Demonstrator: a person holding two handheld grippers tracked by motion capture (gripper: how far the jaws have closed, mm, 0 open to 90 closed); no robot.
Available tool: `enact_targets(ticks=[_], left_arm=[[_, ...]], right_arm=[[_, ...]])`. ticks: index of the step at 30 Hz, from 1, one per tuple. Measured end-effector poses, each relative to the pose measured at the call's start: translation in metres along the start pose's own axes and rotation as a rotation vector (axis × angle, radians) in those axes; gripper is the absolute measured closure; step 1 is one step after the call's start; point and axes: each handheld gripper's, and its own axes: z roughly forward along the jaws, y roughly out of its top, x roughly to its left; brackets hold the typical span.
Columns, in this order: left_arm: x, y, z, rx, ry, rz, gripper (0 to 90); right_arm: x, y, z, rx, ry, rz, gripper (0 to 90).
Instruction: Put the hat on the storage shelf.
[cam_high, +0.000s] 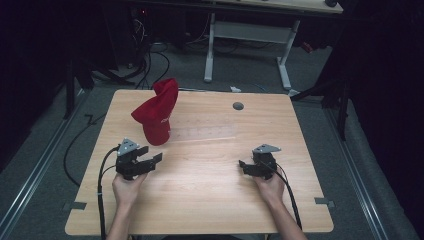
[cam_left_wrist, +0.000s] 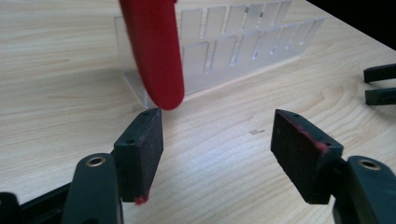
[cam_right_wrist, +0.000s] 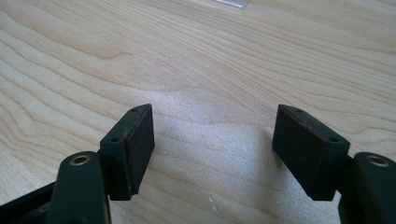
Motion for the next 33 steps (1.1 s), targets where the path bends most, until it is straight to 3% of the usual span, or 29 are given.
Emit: enact_targets(ticks=[4,9,14,17,33], left_arm=[[-0.006,-0.009,0.002,0.022,-0.001,0.040,34.5],[-0.008,-0.022,0.006,0.037,0.004,0.041,33.9],[-0.012,-0.036,0.009,0.076,0.010,0.105,33.5],[-0.016,-0.042,0.011,0.087,0.004,0.119,33.4],[-0.015,-0.063,0.024,0.117,0.022,0.097,33.4]], right_arm=[[0.000,0.000,0.000,0.000,0.000,0.000,29.7],[0.000,0.000,0.000,0.000,0.000,0.001,29.7],[0.000,0.000,0.000,0.000,0.000,0.001,29.7],[0.000,0.000,0.000,0.000,0.000,0.001,29.7],[0.000,0.000,0.000,0.000,-0.001,0.002,29.5]])
